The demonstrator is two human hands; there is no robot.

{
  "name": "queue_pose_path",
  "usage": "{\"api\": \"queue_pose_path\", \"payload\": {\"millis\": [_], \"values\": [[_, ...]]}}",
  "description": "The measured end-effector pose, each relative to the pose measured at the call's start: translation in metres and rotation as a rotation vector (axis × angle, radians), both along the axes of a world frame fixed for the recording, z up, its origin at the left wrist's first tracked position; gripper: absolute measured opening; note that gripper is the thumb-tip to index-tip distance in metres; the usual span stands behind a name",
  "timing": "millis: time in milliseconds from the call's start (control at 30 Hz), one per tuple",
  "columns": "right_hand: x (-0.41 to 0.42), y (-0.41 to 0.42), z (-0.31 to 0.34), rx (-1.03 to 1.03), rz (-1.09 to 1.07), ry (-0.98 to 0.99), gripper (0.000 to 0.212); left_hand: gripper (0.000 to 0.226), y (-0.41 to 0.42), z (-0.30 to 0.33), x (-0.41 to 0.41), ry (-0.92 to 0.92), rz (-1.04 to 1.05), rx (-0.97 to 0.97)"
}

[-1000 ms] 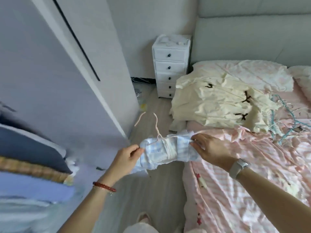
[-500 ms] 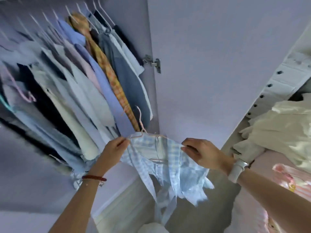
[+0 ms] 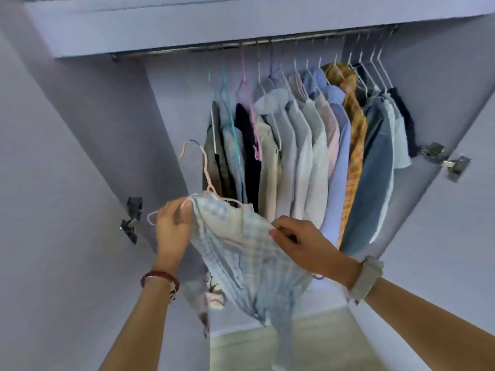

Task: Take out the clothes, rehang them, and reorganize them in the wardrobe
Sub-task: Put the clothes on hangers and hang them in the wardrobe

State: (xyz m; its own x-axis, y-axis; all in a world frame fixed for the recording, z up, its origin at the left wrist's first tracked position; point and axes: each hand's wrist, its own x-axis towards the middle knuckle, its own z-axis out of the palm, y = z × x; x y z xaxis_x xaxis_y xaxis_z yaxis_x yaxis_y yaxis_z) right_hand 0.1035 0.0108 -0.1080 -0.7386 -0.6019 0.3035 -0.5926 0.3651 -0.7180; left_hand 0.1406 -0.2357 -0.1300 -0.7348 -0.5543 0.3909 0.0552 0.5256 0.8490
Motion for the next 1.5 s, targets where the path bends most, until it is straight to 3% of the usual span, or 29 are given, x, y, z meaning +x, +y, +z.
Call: {"api": "queue_pose_path", "payload": {"millis": [200,400,533,667,767,867,1067,1267,1500], "values": [[-0.019,-0.094,0.024,-0.211,-0.049,-0.1,0.031,0.032,-0.035,0.038,-0.014,0.046,0.255,0.027],[-0.056,-0.172,0.058,-0.32,-0.103,-0.155,0.043,0.034,-0.051,0.097,-0.026,0.218,0.325,-0.179],[-0.079,-0.218,0.076,-0.47,-0.164,-0.234,0.041,0.044,-0.061,0.144,-0.041,0.315,0.42,-0.444],[-0.105,-0.237,0.074,-0.517,-0.326,-0.3,0.032,0.059,-0.072,0.173,-0.054,0.233,0.505,-0.696],[-0.122,-0.225,0.06,-0.599,-0.482,-0.268,0.025,0.066,-0.084,0.186,-0.067,0.097,0.521,-0.771],[-0.127,-0.216,0.048,-0.556,-0.485,-0.159,0.031,0.071,-0.091,0.187,-0.079,0.01,0.519,-0.822],[-0.12,-0.238,0.067,-0.452,-0.314,0.011,0.02,0.073,-0.097,0.181,-0.082,0.01,0.523,-0.847],[-0.146,-0.281,0.094,-0.426,-0.37,-0.057,0.024,0.07,-0.102,0.18,-0.082,0.049,0.521,-0.865],[-0.172,-0.284,0.066,-0.292,-0.491,-0.1,0.025,0.073,-0.106,0.177,-0.087,0.085,0.547,-0.874]]}}
